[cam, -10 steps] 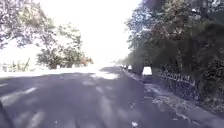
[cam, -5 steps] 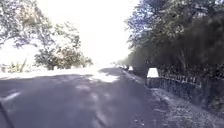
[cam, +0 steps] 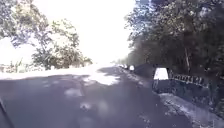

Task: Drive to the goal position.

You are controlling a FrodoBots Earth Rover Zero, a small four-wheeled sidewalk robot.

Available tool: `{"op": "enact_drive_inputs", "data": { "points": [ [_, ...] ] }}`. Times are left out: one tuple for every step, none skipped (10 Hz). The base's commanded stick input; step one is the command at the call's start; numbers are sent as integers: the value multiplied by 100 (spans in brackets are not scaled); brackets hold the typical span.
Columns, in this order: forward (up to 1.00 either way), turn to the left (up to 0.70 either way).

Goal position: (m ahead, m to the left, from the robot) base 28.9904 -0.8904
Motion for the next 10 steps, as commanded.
{"op": "enact_drive_inputs", "data": {
  "points": [
    [100, 0],
    [100, 0],
    [100, 0],
    [100, 0],
    [100, 0],
    [100, 0],
    [100, 0],
    [100, 0],
    [100, 0],
    [100, 0]
  ]
}}
